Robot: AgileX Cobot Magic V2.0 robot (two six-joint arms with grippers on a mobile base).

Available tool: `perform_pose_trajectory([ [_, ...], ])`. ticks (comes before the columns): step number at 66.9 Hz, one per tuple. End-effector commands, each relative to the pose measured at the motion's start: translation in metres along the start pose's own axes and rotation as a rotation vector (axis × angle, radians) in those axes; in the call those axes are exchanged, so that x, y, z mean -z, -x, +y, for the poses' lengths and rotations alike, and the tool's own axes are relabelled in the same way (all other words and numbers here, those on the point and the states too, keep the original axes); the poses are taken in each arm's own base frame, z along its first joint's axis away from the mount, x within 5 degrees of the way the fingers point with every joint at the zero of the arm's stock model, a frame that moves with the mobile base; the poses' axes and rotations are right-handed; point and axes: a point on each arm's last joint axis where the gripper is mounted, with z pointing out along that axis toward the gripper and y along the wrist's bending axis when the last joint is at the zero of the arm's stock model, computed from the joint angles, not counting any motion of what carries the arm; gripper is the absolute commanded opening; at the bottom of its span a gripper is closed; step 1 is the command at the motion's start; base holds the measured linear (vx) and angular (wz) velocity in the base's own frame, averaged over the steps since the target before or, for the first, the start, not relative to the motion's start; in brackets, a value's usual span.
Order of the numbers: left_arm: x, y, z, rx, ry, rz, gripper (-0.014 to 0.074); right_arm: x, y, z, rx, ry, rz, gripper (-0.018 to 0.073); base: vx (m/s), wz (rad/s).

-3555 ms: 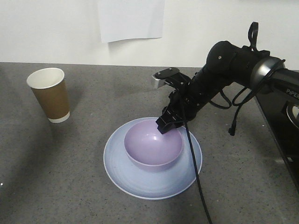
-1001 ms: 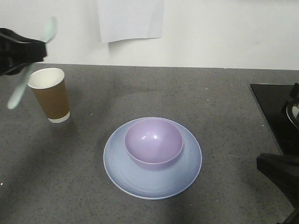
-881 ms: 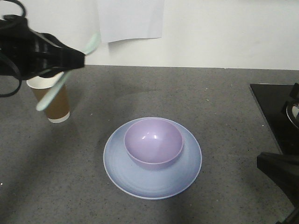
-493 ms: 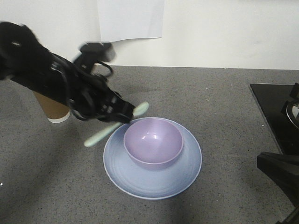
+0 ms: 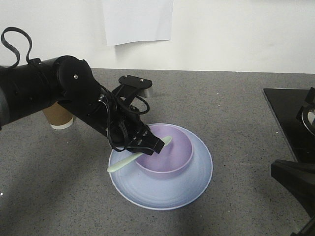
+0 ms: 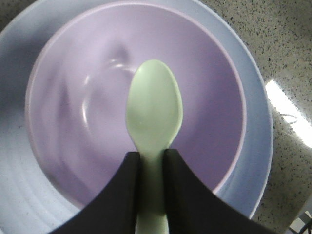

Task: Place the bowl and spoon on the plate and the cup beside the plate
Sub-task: 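Lower the green spoon into the bowl with the left gripper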

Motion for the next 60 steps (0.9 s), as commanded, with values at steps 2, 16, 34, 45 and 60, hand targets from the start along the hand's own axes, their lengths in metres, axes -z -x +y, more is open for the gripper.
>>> perform_pose_trajectory([
  [2, 0.0231, 0.0141, -0.0098, -0.01, 0.007, -0.129, 0.0004, 0.004, 0.0138, -0.0031, -0.008, -0.034, -0.092, -0.0003, 0.0, 0.0],
  [16, 0.0232, 0.0144, -0.0096, -0.01, 0.009, -0.132, 0.0071, 0.004, 0.0138, -0.003, -0.008, -0.034, -0.091, -0.0003, 0.0, 0.0],
  [34, 0.0233, 0.015, -0.0095, -0.009, 0.01, -0.139, 0.0262, 0.004, 0.0138, -0.003, -0.009, -0.034, -0.091, -0.0003, 0.0, 0.0],
  [45, 0.0233, 0.0151, -0.0094, -0.009, 0.011, -0.14, 0.0361, 0.004, 0.0138, -0.003, -0.009, -0.034, -0.091, -0.0003, 0.0, 0.0],
  [60, 0.0273, 0.0168, -0.0116, -0.016, 0.001, -0.128, 0.0379, 0.004, 0.0138, -0.003, -0.009, -0.034, -0.091, -0.0003, 0.0, 0.0],
])
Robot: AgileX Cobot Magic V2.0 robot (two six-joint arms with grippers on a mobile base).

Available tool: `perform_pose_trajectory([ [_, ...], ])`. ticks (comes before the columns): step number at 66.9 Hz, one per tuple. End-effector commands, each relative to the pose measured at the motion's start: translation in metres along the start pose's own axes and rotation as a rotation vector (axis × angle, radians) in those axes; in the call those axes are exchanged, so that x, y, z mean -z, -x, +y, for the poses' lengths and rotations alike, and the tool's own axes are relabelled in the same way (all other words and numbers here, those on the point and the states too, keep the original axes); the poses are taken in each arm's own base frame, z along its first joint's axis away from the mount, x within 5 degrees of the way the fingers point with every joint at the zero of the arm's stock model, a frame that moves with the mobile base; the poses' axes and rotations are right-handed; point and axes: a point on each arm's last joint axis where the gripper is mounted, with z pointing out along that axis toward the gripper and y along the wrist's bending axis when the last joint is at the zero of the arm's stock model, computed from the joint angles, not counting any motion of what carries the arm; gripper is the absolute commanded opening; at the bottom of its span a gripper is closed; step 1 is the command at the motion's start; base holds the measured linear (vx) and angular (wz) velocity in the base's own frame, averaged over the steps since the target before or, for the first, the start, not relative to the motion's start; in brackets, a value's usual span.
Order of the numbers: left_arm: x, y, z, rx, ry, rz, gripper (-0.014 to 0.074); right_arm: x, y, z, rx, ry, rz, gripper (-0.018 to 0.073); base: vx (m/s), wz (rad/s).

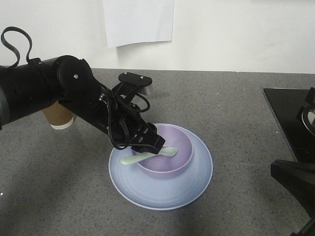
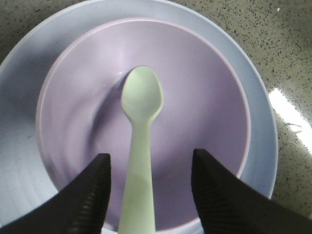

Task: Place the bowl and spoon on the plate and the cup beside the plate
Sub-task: 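Lower the green spoon into the bowl with the left gripper, then release the spoon and lift the left gripper away, then move the open left gripper down onto the brown paper cup rim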

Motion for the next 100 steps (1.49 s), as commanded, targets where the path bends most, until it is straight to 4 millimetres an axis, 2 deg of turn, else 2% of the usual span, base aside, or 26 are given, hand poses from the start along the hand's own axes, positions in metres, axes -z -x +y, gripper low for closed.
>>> perform_pose_trajectory([
  [1, 0.027, 0.015, -0.013, -0.014, -0.017, -0.094, 0.0379, 0.004, 0.014, -0.003, -0.008, -0.034, -0.09, -0.0003, 0.0, 0.0],
  [9, 0.044, 0.024, -0.018, -0.014, -0.023, -0.084, 0.0377, 0.004, 0.014, -0.003, -0.008, -0.034, -0.09, -0.0003, 0.0, 0.0],
  [19, 0.079, 0.035, -0.024, -0.049, 0.038, -0.065, 0.0377, 0.004, 0.013, -0.003, -0.008, -0.031, -0.086, -0.0003, 0.0, 0.0],
  [31, 0.127, 0.033, -0.02, -0.071, 0.261, -0.045, 0.0377, 0.004, 0.013, -0.003, -0.008, -0.031, -0.086, -0.0003, 0.0, 0.0],
  [49, 0.208, 0.011, -0.013, -0.005, 0.662, -0.194, 0.0377, 0.004, 0.013, -0.003, -0.008, -0.031, -0.085, -0.0003, 0.0, 0.0],
  [66, 0.29, -0.027, -0.028, 0.081, 0.858, -0.415, 0.0377, 0.004, 0.013, -0.003, -0.016, -0.029, -0.086, -0.0003, 0.0, 0.0],
  [75, 0.326, -0.051, -0.025, 0.169, 0.956, -0.5, 0.0377, 0.004, 0.013, -0.003, -0.018, -0.029, -0.086, -0.0003, 0.0, 0.0],
  [81, 0.341, -0.064, -0.02, 0.225, 1.005, -0.523, 0.0377, 0.004, 0.013, -0.003, -0.021, -0.028, -0.087, -0.0003, 0.0, 0.0],
  [87, 0.346, -0.069, -0.013, 0.287, 1.033, -0.531, 0.0377, 0.004, 0.014, -0.002, -0.025, -0.026, -0.089, -0.0003, 0.0, 0.0],
  [100, 0.327, -0.053, 0.012, 0.325, 1.028, -0.469, 0.0377, 0.004, 0.014, -0.002, -0.039, -0.017, -0.089, -0.0003, 0.0, 0.0],
])
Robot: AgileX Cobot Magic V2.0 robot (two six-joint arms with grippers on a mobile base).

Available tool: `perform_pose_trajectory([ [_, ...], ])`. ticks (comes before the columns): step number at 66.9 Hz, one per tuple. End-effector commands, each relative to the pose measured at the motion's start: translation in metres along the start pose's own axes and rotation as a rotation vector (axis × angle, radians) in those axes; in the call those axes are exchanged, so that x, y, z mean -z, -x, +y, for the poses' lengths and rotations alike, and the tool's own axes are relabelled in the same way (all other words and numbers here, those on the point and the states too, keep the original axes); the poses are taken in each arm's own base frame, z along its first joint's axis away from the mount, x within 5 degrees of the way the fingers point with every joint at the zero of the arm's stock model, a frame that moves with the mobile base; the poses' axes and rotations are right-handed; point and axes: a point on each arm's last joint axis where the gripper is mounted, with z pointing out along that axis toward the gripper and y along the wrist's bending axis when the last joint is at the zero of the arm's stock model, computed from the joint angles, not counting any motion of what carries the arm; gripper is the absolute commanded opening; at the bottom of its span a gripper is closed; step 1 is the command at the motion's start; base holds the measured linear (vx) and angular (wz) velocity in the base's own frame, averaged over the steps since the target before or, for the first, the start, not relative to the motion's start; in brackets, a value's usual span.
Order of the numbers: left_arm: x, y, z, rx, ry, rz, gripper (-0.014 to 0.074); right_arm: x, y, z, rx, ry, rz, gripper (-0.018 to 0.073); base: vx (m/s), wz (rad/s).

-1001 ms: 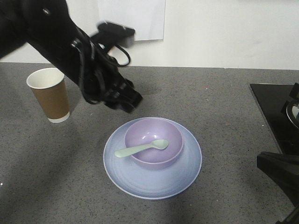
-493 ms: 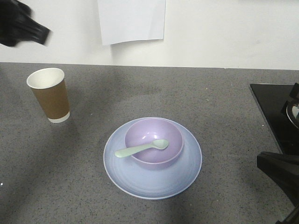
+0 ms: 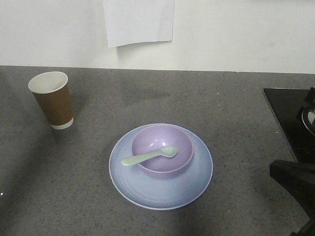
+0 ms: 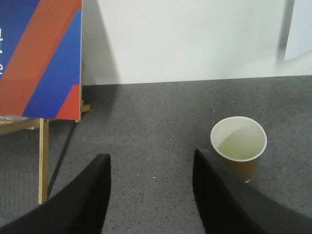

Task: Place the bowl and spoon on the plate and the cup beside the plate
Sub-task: 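Move the open left gripper down onto the brown paper cup rim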

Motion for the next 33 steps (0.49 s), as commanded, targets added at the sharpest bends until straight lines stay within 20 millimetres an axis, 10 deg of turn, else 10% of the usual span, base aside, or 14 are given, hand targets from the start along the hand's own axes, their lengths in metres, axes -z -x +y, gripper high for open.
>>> perform_pose_trajectory([
  [1, -0.01, 0.01, -0.001, 0.022, 0.009, -0.039, 0.0377, 0.004, 0.013, -0.002, -0.012, -0.025, -0.084, -0.0003, 0.0, 0.0],
  [33, -0.137, 0.04, 0.0, 0.164, -0.167, 0.16, 0.0377, 0.004, 0.011, -0.001, -0.009, -0.013, -0.062, -0.0003, 0.0, 0.0],
])
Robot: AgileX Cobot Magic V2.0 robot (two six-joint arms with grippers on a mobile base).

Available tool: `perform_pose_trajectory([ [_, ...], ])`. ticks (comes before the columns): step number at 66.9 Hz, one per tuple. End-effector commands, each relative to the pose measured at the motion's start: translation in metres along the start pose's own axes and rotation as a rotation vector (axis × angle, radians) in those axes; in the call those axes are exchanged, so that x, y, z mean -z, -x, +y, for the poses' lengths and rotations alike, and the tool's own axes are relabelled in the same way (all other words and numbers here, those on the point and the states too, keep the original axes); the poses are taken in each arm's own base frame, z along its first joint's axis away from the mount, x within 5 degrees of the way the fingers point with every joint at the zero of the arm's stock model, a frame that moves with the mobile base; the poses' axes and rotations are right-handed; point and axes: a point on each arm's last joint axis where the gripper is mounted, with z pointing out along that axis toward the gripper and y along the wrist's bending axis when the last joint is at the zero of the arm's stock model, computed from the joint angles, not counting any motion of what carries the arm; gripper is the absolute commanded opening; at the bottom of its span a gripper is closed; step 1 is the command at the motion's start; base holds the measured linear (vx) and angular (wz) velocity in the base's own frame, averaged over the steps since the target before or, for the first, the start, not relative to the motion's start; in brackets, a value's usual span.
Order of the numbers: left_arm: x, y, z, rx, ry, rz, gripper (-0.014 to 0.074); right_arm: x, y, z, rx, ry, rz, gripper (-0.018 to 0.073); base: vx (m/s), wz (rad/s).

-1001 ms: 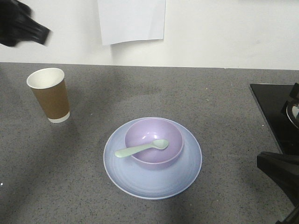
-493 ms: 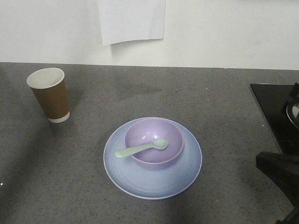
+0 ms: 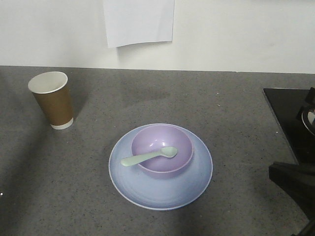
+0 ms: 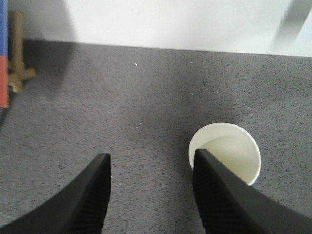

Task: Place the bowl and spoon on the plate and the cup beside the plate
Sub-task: 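Move the open left gripper down onto the brown paper cup rim, then close the left gripper on the cup rim and lift it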

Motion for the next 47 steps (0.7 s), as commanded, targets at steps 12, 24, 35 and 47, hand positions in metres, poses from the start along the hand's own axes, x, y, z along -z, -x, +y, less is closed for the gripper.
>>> perform_pose_trajectory([
  [12, -0.055, 0.008, -0.004, 0.021, -0.078, 0.061, 0.0377, 0.004, 0.012, -0.002, -0.004, -0.021, -0.073, -0.0003, 0.0, 0.0],
  [24, -0.092, 0.006, -0.014, 0.019, -0.138, 0.112, 0.0377, 0.004, 0.012, -0.002, -0.004, -0.021, -0.073, -0.0003, 0.0, 0.0],
  [35, -0.111, 0.003, -0.016, 0.015, -0.133, 0.14, 0.0377, 0.004, 0.012, -0.002, -0.007, -0.02, -0.072, -0.0003, 0.0, 0.0],
  [47, -0.13, -0.001, -0.022, 0.013, -0.168, 0.183, 0.0377, 0.004, 0.012, -0.001, -0.01, -0.019, -0.074, -0.0003, 0.0, 0.0],
])
